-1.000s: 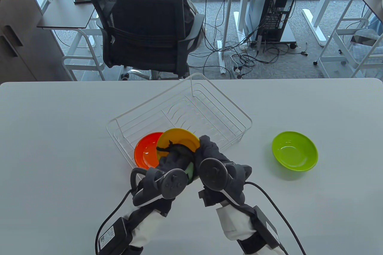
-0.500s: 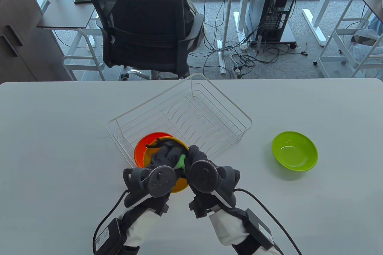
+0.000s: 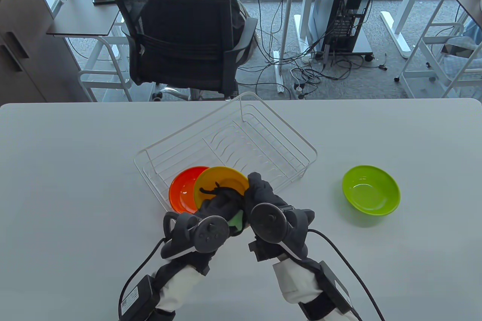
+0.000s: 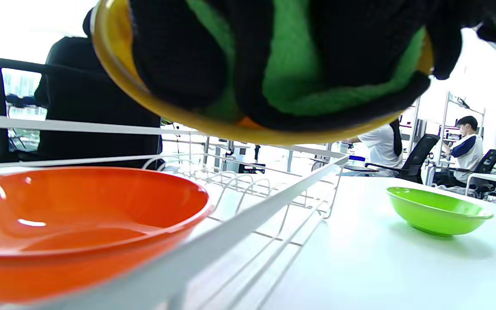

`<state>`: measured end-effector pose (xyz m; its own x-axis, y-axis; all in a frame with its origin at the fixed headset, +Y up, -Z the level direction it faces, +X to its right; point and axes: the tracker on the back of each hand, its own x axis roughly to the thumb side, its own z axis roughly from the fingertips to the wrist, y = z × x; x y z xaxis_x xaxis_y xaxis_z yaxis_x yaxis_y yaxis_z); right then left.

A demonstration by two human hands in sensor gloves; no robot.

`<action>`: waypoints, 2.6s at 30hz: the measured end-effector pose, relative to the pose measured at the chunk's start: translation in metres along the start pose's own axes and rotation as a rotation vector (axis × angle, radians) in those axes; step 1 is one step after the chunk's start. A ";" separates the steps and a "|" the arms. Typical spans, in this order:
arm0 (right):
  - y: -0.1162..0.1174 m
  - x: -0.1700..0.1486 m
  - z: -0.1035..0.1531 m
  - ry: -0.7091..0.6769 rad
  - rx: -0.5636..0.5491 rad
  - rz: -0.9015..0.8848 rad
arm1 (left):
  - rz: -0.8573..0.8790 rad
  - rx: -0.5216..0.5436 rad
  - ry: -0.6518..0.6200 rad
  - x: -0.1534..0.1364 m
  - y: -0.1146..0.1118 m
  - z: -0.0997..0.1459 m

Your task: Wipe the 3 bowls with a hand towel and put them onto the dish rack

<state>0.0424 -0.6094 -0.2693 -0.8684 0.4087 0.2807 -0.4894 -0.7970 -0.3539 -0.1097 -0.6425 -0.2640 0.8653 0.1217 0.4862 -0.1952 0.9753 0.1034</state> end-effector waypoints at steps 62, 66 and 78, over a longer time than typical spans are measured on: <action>0.081 0.041 -0.079 0.210 0.192 0.371 | 0.516 0.559 0.653 -0.170 0.035 0.086; 0.091 0.051 -0.080 0.176 0.192 0.430 | 0.516 0.551 0.650 -0.169 0.034 0.086; 0.120 0.065 -0.084 0.137 0.246 0.513 | 0.532 0.534 0.637 -0.167 0.032 0.083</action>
<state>-0.0796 -0.6410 -0.3682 -0.9999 -0.0159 0.0042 0.0148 -0.9814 -0.1915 -0.2990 -0.6469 -0.2705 0.6607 0.7495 0.0411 -0.6780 0.5724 0.4611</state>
